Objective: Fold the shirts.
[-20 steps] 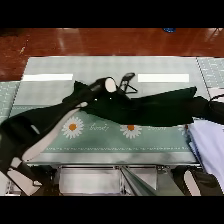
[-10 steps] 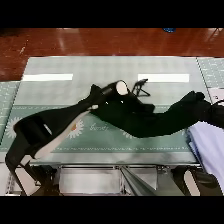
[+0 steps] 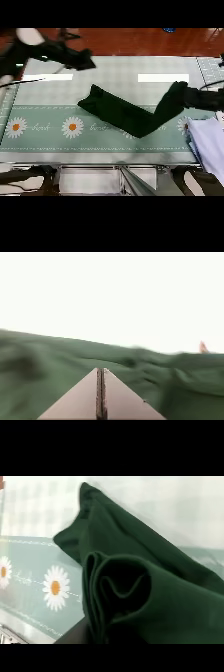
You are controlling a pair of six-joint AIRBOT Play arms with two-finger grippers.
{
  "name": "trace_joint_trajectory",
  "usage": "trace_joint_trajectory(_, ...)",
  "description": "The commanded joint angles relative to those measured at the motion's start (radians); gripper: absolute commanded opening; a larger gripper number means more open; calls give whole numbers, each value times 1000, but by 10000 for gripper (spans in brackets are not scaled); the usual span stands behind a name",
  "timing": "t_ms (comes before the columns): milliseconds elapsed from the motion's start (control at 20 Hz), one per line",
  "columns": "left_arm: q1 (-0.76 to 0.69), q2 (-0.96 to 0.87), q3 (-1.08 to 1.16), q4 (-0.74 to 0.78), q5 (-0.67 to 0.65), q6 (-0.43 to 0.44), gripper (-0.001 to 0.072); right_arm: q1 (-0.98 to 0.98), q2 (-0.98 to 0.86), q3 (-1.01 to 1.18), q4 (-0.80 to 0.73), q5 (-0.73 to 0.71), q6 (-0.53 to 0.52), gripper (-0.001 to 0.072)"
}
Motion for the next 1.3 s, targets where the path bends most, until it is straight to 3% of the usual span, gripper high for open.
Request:
trace_joint_trajectory(0, 175, 307, -185, 162, -17, 5, 26, 193, -198, 147, 43, -132, -38, 23)
trace_joint_trajectory(100, 220, 484, -343, 159, 13, -12, 27, 336, -352, 266, 43, -197, -35, 23)
trace_joint_trajectory(200, 230, 634, -485, 102, 104, -102, 27, 446, -524, 391, 44, -221, -20, 23)
trace_joint_trajectory(300, 212, 727, -587, 40, 158, -97, 27, 525, -686, 502, 44, -236, 2, 23)
trace_joint_trajectory(500, 193, 755, -652, 45, 8, -47, 27, 608, -932, 672, 110, -235, 17, 23)
trace_joint_trajectory(650, 161, 755, -684, 44, 39, -53, 27, 644, -1044, 756, 126, -247, 42, 23)
trace_joint_trajectory(750, 111, 746, -711, 40, 106, -111, 27, 656, -1095, 783, 133, -275, 68, 27)
trace_joint_trajectory(800, 78, 736, -723, 41, 135, -112, 27, 660, -1114, 789, 165, -290, 64, 114)
trace_joint_trajectory(850, 43, 721, -734, 41, 156, -113, 27, 660, -1126, 790, 204, -306, 42, 347)
trace_joint_trajectory(900, 13, 701, -740, 42, 158, -112, 27, 660, -1132, 790, 246, -285, 6, 411)
trace_joint_trajectory(1150, -42, 605, -743, 53, 156, -111, 27, 555, -1053, 790, 261, 8, 4, 411)
trace_joint_trajectory(1250, -14, 612, -743, 93, 135, -111, 27, 460, -925, 789, 102, 111, 41, 411)
